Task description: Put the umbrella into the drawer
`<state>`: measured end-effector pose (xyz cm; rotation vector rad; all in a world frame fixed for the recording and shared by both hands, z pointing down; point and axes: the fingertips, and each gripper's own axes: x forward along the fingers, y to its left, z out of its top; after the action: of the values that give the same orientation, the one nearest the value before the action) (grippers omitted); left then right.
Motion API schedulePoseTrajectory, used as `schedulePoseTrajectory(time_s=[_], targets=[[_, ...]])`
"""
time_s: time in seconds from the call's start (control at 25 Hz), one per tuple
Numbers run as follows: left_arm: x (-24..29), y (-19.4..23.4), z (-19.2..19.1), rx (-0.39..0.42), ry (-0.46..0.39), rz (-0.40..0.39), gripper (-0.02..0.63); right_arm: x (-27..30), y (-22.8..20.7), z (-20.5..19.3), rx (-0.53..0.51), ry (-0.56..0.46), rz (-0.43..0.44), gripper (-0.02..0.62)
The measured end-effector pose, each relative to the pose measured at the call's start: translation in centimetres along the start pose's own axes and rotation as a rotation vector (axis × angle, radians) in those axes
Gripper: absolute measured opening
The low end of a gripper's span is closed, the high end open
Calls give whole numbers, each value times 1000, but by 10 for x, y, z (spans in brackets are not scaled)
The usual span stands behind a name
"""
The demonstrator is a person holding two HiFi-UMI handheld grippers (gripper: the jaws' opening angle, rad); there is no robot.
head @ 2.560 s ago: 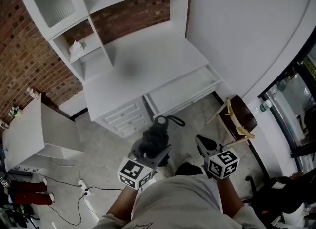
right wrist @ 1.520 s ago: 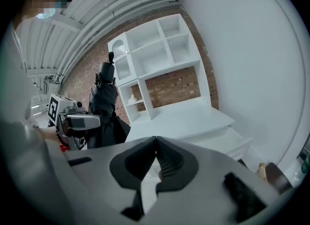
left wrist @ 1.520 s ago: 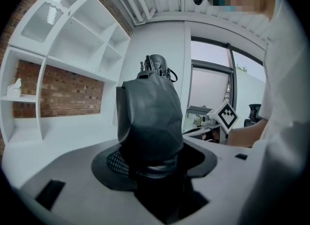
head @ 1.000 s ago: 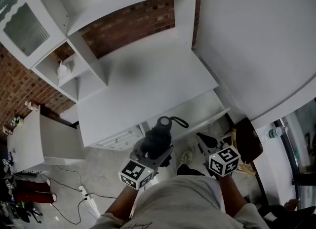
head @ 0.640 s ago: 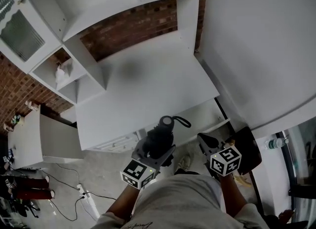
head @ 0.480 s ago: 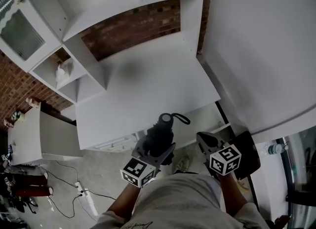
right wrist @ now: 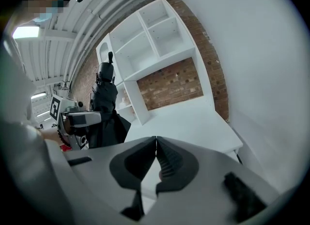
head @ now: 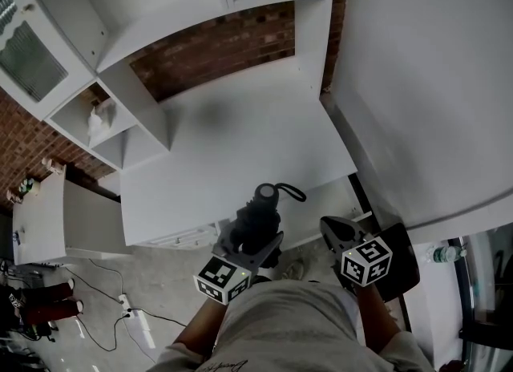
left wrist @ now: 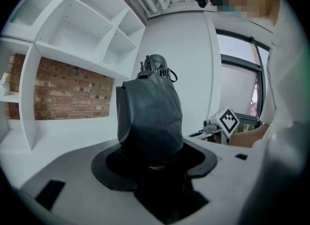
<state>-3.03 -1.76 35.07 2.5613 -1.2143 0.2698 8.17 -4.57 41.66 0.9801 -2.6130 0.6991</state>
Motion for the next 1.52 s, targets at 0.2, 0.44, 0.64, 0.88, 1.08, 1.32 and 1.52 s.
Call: schedulePoseTrajectory(time_s=[0.2,0.44,0.64,0.88,1.08,1.32,1.52], targets=[[1,3,2,6,4,-1,273,3,0,3,1,-2,0,28],[3,15,-1,12,20,6,273,6,1,-2,20,8,-18,28],[4,26,-6,11,50,-31,273,11,1,-7,52,12,-61,28],[11,42,3,54,64,-53,273,18,2,4,63,5,-93,28],[23,53,-6,55,97,-77,273,24,-2,2,78,17,-118,28],[36,60,-24,70,139,-91,273,31,-9,-11,97,49,-127,28],[45,66,-46,74,195,-98,273,36,-13,-25,127,78,-129,28]])
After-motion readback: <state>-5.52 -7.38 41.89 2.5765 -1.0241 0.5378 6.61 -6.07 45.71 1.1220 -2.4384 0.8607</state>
